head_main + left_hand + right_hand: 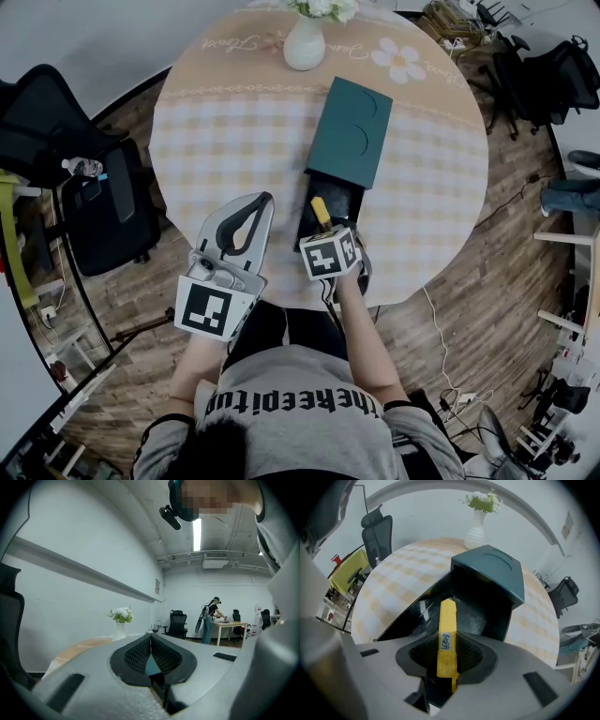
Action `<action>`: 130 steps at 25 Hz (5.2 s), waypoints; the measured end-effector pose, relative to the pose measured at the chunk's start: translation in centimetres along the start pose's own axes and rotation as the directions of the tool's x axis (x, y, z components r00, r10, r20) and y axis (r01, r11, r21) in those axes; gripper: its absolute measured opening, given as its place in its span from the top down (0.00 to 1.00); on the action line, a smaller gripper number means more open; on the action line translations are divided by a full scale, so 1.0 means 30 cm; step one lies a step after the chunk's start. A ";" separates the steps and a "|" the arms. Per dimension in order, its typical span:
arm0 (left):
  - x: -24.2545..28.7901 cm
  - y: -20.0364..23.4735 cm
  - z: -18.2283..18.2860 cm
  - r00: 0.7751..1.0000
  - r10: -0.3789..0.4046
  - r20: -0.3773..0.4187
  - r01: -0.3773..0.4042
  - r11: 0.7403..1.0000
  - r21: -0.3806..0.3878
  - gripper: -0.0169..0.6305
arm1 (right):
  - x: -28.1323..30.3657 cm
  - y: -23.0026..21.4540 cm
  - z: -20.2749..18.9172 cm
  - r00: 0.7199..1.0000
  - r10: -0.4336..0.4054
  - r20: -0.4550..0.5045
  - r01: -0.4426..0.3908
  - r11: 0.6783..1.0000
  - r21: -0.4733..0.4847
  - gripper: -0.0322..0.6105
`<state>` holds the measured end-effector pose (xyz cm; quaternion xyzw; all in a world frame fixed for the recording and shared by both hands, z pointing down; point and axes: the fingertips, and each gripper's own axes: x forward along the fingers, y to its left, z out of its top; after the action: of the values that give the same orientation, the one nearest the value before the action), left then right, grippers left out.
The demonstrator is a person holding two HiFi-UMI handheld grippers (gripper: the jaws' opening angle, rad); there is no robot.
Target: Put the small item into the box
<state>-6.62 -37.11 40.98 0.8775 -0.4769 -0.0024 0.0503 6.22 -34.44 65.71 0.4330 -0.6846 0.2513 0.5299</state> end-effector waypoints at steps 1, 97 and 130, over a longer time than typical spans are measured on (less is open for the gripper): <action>-0.002 0.000 -0.006 1.000 0.002 -0.021 -0.003 1.000 -0.010 0.95 | -0.001 -0.002 0.000 1.000 0.002 -0.002 -0.002 1.000 0.001 0.76; -0.587 -0.513 0.269 0.961 -0.219 0.166 0.185 0.962 0.200 0.95 | -1.239 0.193 -0.213 0.354 -0.146 0.924 -0.106 0.975 0.195 0.94; -0.822 -0.886 0.228 0.981 -0.015 0.191 -0.023 0.980 0.198 0.95 | -1.389 0.184 -0.565 0.296 0.047 0.954 -0.181 0.984 0.007 0.94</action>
<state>1.82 -2.70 30.68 0.8729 -0.4791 -0.0390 -0.0838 12.73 -4.49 32.33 0.4771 -0.8783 0.0230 -0.0202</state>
